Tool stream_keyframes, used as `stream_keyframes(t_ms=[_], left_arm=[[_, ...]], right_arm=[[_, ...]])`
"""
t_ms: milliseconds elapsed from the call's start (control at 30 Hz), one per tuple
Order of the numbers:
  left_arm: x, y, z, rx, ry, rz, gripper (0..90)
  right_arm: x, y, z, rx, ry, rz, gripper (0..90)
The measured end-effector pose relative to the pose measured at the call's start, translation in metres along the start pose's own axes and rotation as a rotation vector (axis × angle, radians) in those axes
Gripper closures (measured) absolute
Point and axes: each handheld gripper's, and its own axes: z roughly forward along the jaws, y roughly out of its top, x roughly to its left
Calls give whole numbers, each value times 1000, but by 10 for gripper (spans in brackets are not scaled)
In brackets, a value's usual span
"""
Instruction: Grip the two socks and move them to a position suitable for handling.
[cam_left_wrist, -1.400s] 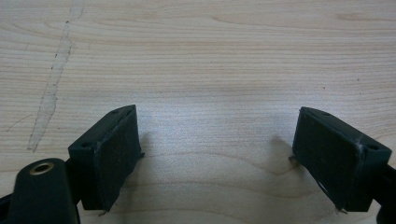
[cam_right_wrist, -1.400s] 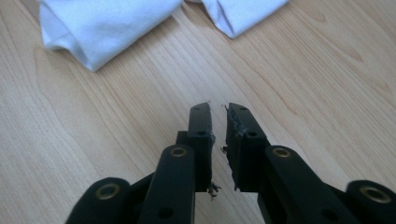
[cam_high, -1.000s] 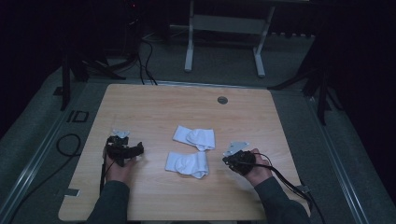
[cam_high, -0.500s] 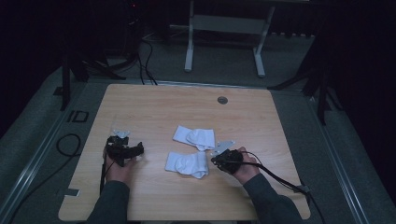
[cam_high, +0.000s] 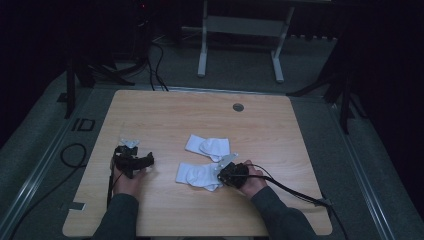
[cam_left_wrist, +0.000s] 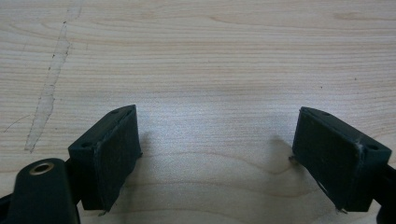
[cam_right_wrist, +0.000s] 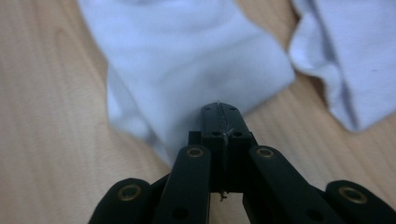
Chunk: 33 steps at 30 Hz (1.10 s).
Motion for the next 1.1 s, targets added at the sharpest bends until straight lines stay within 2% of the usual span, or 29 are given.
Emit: stream_keyframes(t_ms=[67,300,467,567,700,967,1100], left_arm=[[0,0,0,0,0,0,150],[0,0,0,0,-1,2,149],[0,0,0,0,-2,2,150],[0,0,0,1,-2,3,150],[0,0,0,0,-2,2,150],[0,0,0,0,-2,2,150],[0,0,0,2,-1,3,150]], right_arm=[[3,-1,-1,4,14,-2,897],[9,-3,-5,31,14,-33,895],[7,4,-22,-37,28,-8,851],[13,15,-28,-61,21,-46,818],[24,30,-24,-67,39,-91,779],[45,63,-13,-95,77,-148,674],[47,71,-3,-85,82,-142,635]])
